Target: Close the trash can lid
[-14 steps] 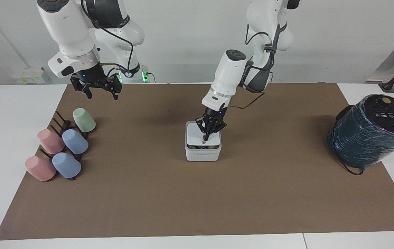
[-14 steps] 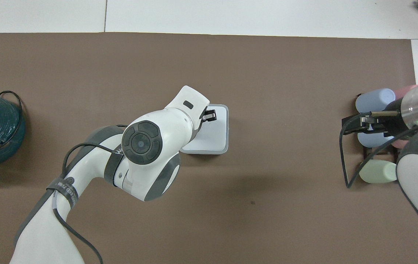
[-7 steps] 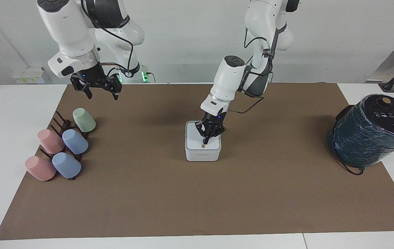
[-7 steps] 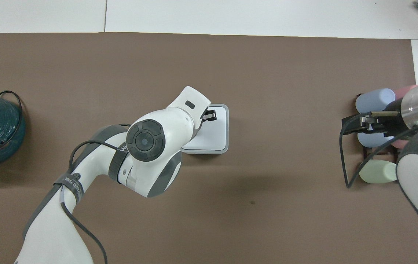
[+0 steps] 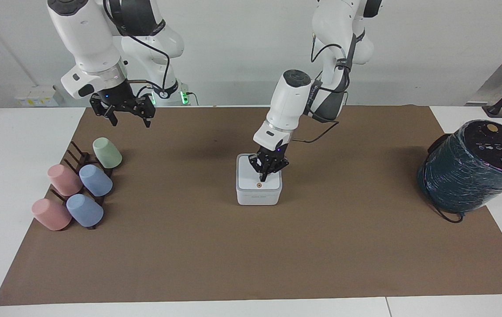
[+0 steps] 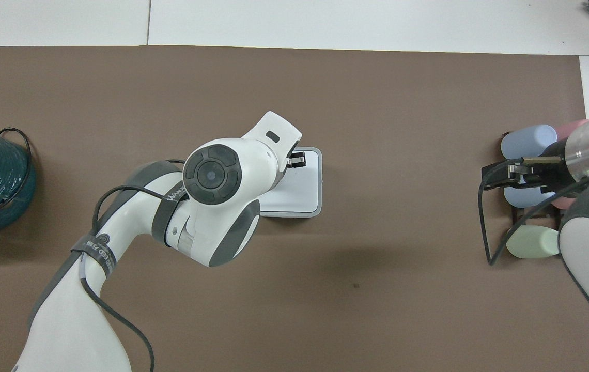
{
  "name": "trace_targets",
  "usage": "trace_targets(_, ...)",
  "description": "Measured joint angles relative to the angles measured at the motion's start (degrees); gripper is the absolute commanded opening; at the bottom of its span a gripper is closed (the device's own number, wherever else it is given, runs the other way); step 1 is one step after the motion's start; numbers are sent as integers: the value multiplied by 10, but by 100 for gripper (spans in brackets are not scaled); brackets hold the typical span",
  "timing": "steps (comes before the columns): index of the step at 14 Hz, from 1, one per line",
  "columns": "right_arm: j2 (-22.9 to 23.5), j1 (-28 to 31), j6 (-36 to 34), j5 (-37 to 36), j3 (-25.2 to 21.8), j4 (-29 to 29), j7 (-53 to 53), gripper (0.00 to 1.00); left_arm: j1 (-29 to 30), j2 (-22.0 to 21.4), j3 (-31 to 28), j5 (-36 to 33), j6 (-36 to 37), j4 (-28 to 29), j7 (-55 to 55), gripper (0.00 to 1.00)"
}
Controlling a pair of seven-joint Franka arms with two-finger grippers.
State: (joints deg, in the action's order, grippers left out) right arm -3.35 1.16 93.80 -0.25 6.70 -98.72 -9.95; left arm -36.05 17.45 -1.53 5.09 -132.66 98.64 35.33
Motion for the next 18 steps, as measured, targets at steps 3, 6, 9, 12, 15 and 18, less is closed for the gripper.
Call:
trace_targets(3,0,0,0,0,0,0,0,100,45,-1,-5,0,129,-75,-51,0)
trace_targets(6,0,0,0,0,0,0,0,100,122,-3,-10,-1,249,-121,-163,0)
trace_targets(9,0,0,0,0,0,0,0,100,184,-5,-13,-24,302,-128,-251,0)
trace_targets(12,0,0,0,0,0,0,0,100,206,-24,-14,-63,335,-131,-299,38)
trace_targets(15,0,0,0,0,0,0,0,100,211,-59,-15,-64,338,-133,-302,100)
trace_targets(18,0,0,0,0,0,0,0,100,214,-89,-14,-64,336,-134,-307,100)
